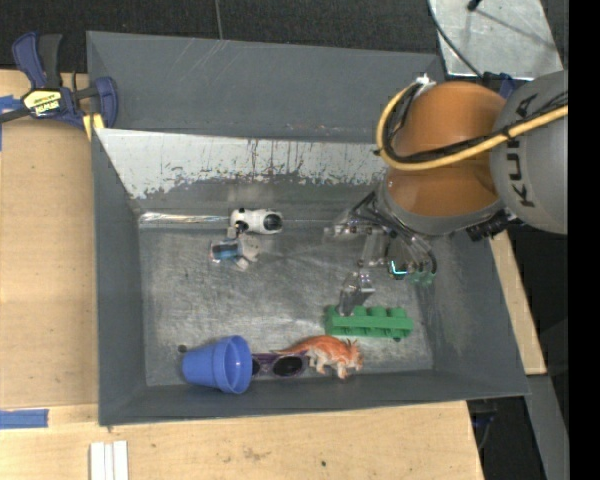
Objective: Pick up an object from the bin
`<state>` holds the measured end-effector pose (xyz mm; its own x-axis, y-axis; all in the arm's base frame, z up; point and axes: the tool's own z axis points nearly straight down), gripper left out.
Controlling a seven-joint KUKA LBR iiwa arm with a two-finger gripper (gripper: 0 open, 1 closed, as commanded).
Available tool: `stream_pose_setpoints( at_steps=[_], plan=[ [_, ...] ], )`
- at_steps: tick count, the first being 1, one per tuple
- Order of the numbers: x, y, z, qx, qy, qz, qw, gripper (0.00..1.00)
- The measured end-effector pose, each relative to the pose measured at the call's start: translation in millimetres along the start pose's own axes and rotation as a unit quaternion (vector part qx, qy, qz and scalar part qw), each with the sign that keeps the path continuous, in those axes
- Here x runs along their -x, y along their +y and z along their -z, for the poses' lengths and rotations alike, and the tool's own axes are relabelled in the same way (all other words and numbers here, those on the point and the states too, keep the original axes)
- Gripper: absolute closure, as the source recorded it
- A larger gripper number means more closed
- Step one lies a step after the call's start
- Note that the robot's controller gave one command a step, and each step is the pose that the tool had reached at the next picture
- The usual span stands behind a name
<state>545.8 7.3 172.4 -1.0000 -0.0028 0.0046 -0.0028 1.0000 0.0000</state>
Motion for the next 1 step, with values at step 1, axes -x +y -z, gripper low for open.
stream_pose_setpoints(
  at_steps=[1],
  plan=[
    [1.8,0.0,4.0,0.000,-0.0039,0.000,1.0000,0.00]
  ],
)
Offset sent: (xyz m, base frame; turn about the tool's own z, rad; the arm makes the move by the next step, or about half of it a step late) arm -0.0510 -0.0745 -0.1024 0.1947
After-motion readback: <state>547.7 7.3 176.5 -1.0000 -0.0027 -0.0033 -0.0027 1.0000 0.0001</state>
